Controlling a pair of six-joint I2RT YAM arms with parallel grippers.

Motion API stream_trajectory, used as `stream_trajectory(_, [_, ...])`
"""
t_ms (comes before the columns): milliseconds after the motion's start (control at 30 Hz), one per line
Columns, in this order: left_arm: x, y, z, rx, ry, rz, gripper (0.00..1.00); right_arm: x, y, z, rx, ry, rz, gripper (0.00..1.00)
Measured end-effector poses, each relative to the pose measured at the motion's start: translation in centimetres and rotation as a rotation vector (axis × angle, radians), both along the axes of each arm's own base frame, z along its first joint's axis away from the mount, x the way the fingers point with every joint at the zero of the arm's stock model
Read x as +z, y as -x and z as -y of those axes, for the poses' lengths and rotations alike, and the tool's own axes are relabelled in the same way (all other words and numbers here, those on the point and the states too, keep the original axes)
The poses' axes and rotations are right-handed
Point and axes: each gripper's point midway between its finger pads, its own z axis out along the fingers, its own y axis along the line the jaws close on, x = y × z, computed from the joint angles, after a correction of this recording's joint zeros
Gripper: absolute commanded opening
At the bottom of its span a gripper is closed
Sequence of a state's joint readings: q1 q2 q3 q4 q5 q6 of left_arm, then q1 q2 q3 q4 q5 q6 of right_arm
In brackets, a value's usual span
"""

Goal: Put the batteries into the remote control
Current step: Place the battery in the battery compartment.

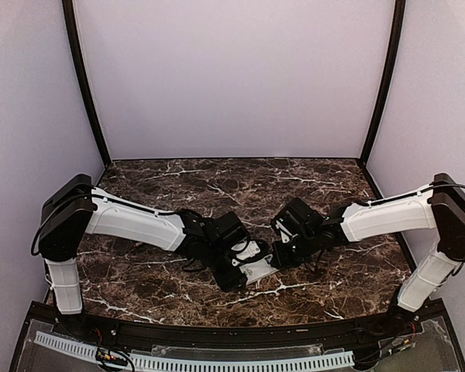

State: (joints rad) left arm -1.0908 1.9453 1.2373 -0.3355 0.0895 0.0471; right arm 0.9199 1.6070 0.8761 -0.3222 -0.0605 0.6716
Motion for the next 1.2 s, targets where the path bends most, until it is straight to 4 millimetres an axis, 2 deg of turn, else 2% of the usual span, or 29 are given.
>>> stream_trajectory(433, [0.0, 0.0, 0.0, -0.001, 0.000, 0.001, 0.72, -1.1, 0.0, -0.4, 0.006, -0.008, -0.006, 0.00])
stream_trajectory(833, [0.0, -0.1, 0.1, -0.002, 0.001, 0.002, 0.72, -1.3, -0.1, -0.4, 0.023, -0.005, -0.005, 0.17])
stream_trajectory(1200, [0.0, -0.1, 0.1, -0.011, -0.001, 0.006, 0.72, -1.1, -0.1, -0.3, 0.038, 0.006, -0.004, 0.18])
